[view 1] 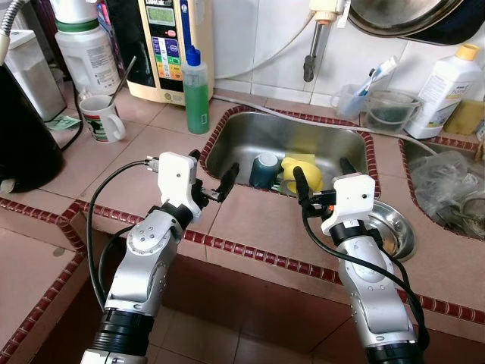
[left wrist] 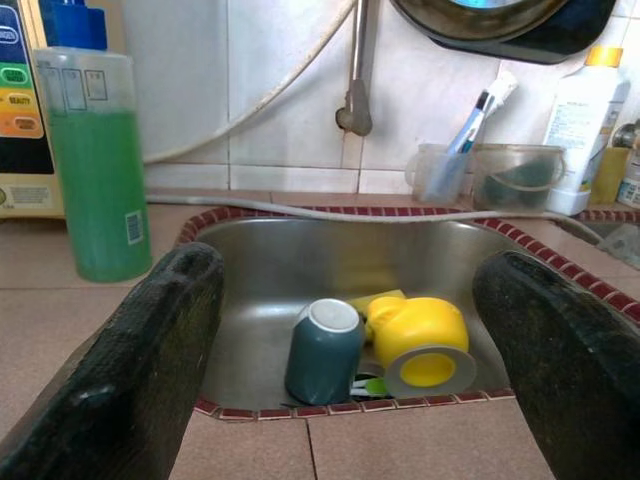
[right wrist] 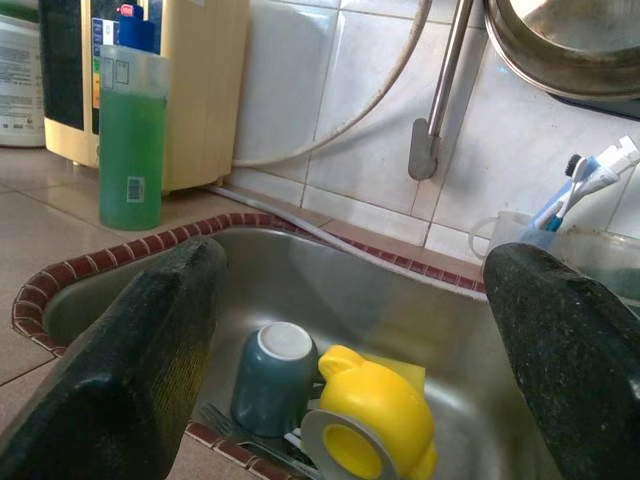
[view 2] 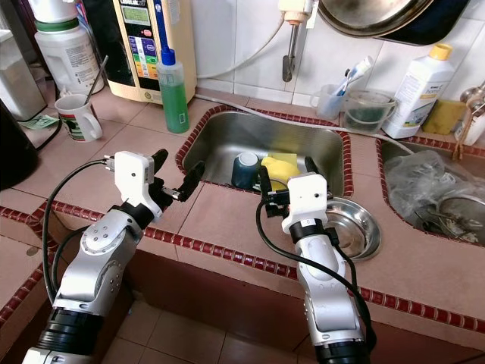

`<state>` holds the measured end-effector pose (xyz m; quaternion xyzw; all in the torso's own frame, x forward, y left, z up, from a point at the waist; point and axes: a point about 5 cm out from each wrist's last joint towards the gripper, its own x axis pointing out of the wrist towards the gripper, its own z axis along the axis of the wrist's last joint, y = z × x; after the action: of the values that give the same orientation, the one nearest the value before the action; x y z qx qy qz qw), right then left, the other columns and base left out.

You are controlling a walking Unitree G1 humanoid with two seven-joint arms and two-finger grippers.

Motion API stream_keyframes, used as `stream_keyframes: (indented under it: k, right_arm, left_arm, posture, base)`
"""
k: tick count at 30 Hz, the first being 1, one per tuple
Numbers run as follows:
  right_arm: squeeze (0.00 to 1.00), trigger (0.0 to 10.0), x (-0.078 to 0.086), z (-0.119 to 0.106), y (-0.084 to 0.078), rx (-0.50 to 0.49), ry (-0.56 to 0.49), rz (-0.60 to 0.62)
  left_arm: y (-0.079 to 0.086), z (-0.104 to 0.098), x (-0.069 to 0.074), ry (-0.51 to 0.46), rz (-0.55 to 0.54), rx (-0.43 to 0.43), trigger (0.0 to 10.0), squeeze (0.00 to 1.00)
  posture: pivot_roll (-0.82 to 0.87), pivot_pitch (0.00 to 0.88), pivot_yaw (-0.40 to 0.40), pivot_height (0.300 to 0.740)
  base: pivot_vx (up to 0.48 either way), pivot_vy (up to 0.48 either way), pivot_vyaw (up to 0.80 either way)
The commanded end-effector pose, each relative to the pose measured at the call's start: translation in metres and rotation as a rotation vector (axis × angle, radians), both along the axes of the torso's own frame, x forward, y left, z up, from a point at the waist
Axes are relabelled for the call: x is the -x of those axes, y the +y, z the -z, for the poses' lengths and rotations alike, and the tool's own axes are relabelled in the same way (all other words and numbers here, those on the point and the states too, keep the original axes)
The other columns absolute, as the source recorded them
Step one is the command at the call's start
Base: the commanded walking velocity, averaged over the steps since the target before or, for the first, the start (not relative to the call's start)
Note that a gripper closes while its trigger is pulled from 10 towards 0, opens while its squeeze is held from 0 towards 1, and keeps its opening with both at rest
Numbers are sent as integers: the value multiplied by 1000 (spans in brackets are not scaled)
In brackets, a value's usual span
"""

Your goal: Kitchen organization

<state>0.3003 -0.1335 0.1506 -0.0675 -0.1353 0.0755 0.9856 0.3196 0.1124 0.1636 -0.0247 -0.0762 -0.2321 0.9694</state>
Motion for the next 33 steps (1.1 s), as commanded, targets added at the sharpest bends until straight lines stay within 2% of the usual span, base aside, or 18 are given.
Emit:
stream_keyframes:
  k: [1, 24, 28, 31, 32, 33]
  right_arm:
    - [0, 10000, -1, -1, 0, 5, -9, -2]
    - [0, 10000, 0, -1, -3, 32, -5, -1]
    - [0, 10000, 1, -1, -5, 31, 2, 12]
    - [0, 10000, 3, 2, -11, 10, 23, 41]
    - [0, 10000, 4, 3, -15, -16, 37, 49]
    - [271, 10000, 5, 4, -17, -29, 44, 56]
  left_arm:
    - [-2, -4, 1, -22, 18, -2, 10000, 0]
    - [-7, -2, 2, -12, 40, 16, 10000, 0]
    - [-9, -2, 3, -13, 55, 21, 10000, 0]
    - [-10, 3, 4, -1, 68, -37, 10000, 0]
    - [-11, 5, 4, -5, 77, -89, 10000, 0]
    - [-11, 5, 5, -9, 79, -116, 10000, 0]
  posture:
    - [-19, 0, -13, 740]
    - [-38, 0, -19, 740]
    - [-46, 0, -18, 740]
    - [-52, 0, -17, 740]
    - [-58, 0, -12, 740]
    - [-58, 0, -12, 740]
  base:
    - [0, -337, 0]
    - [0, -480, 0]
    - [0, 0, 0]
    - [0, 0, 0]
    - [0, 0, 0]
    - [0, 0, 0]
